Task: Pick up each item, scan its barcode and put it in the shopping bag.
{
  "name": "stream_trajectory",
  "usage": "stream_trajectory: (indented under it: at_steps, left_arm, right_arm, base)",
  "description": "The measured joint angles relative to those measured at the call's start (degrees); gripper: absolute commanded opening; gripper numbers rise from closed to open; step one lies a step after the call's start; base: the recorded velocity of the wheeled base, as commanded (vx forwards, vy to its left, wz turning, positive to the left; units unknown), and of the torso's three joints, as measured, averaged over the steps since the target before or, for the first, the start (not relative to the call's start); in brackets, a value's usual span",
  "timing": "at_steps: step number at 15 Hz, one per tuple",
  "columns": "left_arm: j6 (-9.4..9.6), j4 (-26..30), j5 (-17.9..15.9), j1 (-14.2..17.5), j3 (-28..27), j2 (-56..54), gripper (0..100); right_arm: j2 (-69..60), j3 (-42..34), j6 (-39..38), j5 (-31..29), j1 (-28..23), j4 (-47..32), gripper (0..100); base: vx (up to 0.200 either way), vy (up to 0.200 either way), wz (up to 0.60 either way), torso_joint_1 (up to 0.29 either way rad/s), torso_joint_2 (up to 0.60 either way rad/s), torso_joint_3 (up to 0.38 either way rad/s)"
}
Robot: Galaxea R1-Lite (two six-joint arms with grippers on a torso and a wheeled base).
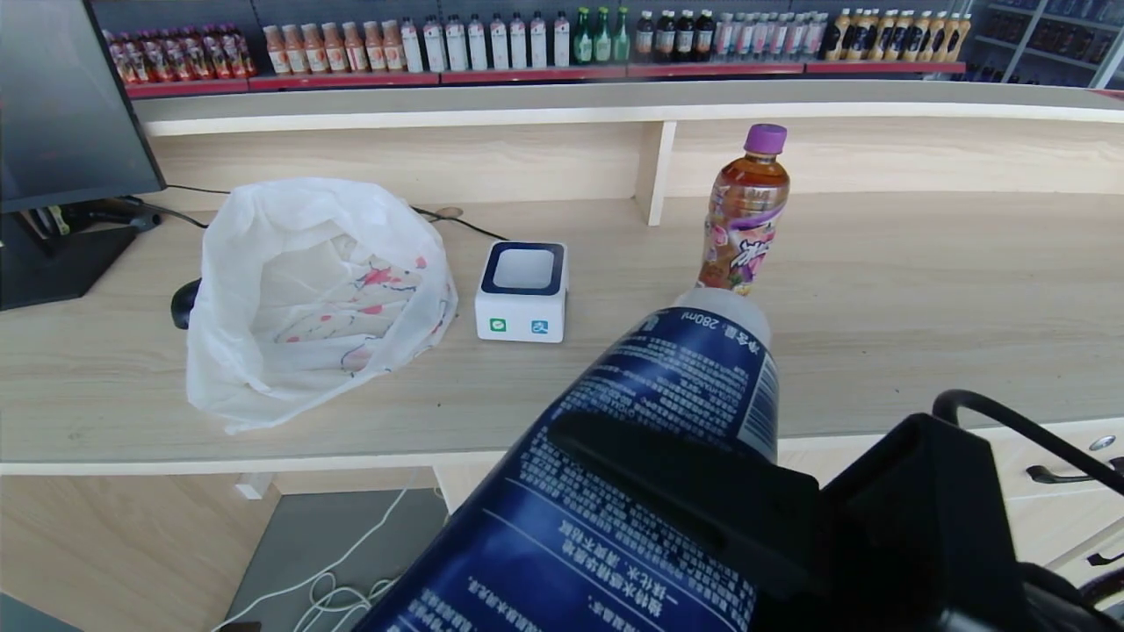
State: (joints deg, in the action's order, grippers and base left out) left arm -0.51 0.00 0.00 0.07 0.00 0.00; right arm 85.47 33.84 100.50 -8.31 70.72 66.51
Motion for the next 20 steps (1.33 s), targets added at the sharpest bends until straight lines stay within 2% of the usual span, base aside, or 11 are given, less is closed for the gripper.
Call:
stream_trajectory:
  at_steps: [5,9,20]
  left_arm:
    - [0.0,0.0,0.0,0.0,0.0,0.0,100]
    - [0.0,0.0,0.0,0.0,0.0,0.0,100]
    - [0.0,0.0,0.0,0.0,0.0,0.0,100]
  right_arm:
    - [0.7,1.4,1.3,-0.4,-0.1,-0.1,0]
    - [0.9,3.6,5.3,-3.5,-0.6,0.0,0]
    - [1.5,3.5,5.7,-3.5,-0.6,0.2,0]
  base:
    - [0.0,0.0,0.0,0.0,0.0,0.0]
    - [0.0,0.0,0.0,0.0,0.0,0.0]
    - [0.0,0.0,0.0,0.0,0.0,0.0]
